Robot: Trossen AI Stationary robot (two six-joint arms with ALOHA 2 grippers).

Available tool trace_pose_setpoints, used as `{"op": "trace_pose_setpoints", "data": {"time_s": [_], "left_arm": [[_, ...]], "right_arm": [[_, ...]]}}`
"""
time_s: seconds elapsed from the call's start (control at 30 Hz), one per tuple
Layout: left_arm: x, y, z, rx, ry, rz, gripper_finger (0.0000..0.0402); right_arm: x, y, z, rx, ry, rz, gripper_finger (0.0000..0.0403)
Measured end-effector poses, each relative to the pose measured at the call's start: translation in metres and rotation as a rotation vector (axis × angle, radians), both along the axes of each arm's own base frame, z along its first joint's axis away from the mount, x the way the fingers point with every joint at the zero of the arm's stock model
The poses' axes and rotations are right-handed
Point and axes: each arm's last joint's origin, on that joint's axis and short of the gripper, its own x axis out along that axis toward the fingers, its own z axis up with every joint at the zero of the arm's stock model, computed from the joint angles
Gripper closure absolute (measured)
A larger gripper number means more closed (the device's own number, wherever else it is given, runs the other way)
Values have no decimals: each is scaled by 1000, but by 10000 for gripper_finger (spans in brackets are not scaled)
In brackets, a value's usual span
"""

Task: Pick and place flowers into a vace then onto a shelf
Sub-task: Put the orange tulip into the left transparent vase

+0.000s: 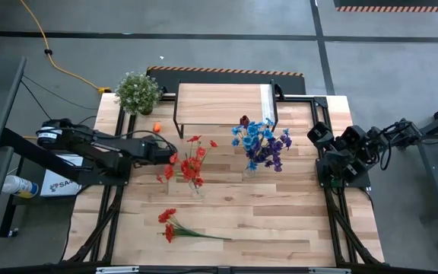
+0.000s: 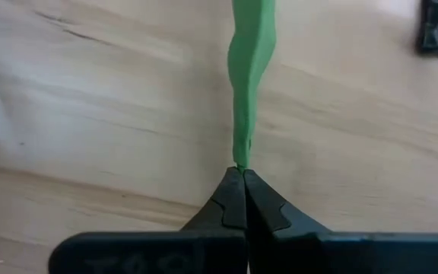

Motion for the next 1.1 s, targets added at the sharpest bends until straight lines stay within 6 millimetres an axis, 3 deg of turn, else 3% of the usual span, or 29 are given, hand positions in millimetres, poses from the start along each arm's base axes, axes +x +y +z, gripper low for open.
{"op": "trace_pose_setpoints", "data": {"time_s": [0.7,1.1], "left_arm": [[-25,-17,49,149,-243,-83,381],[-34,-36,122,226,-246,-217,381]], "right_arm": [[1,-2,0,21,13,-73,237],[1,-2,0,24,16,-89,237]]}}
